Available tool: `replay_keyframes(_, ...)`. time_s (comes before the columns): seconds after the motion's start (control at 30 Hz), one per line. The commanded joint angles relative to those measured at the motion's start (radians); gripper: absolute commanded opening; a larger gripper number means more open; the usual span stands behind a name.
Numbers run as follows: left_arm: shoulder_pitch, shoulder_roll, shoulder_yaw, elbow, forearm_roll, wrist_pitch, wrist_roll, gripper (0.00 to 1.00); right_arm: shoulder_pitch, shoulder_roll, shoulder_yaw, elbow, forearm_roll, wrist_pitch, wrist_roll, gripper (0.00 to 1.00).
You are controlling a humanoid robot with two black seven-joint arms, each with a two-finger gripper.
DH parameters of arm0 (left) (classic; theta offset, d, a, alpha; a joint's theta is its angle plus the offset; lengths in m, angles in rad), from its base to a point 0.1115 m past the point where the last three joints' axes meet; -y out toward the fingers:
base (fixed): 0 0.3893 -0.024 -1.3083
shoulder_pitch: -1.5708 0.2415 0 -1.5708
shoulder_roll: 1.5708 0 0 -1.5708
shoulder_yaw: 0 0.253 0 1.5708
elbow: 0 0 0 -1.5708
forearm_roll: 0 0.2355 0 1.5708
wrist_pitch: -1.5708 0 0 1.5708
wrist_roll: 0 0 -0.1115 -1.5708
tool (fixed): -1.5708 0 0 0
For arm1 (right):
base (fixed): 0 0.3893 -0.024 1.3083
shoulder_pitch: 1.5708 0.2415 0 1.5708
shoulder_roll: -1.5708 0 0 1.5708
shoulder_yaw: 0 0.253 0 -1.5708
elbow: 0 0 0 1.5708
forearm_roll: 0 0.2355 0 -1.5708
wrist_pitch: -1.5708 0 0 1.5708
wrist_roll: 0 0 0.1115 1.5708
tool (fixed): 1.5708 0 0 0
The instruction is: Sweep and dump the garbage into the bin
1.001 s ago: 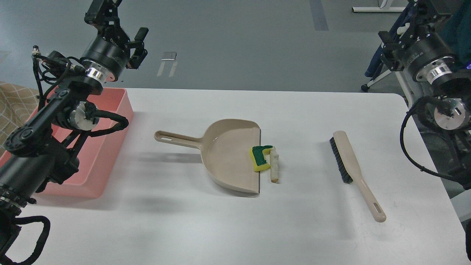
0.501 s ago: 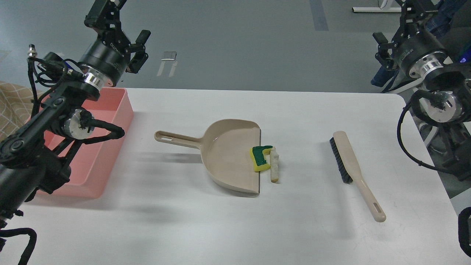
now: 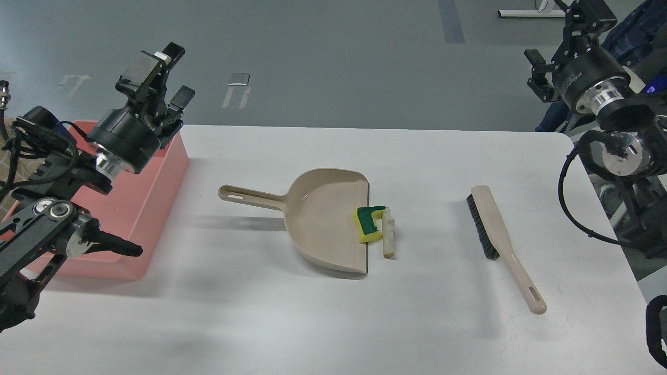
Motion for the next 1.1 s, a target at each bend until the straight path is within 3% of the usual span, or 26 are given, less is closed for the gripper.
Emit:
replay_keyframes(0.0, 0.088, 0.023, -0.001, -0.053, 0.134, 0.026, -0.007, 1.00, -0.004, -0.004, -0.005, -0.009, -0.003, 0.000, 0.000, 1.00)
replay_keyframes(0.17, 0.171, -0.003, -0.003, -0.062, 0.242, 0.058, -0.024, 1.00, -0.030, 0.002, 0.019, -0.010, 0.000, -0.005, 0.032, 1.00)
replay_keyframes(0.2, 0.179, -0.014, -0.003, -0.062, 0.243, 0.058, -0.025, 1.00, -0.038, 0.003, 0.027, -0.010, 0.001, -0.006, 0.050, 1.00)
replay_keyframes(0.27, 0.202, -0.041, -0.003, -0.062, 0.248, 0.058, -0.025, 1.00, -0.073, 0.009, 0.067, -0.018, 0.001, 0.006, 0.151, 1.00)
replay_keyframes(0.33, 0.226, -0.055, -0.003, -0.062, 0.250, 0.058, -0.027, 1.00, -0.084, 0.025, 0.075, -0.027, 0.005, 0.006, 0.182, 1.00)
replay_keyframes(0.57, 0.305, -0.090, -0.001, -0.048, 0.358, 0.060, -0.055, 1.00, -0.105, 0.068, 0.082, -0.049, 0.011, 0.005, 0.193, 1.00)
replay_keyframes(1.07, 0.409, -0.253, 0.011, -0.005, 0.386, 0.149, -0.027, 1.00, -0.107, 0.079, 0.082, -0.047, 0.011, 0.002, 0.193, 1.00)
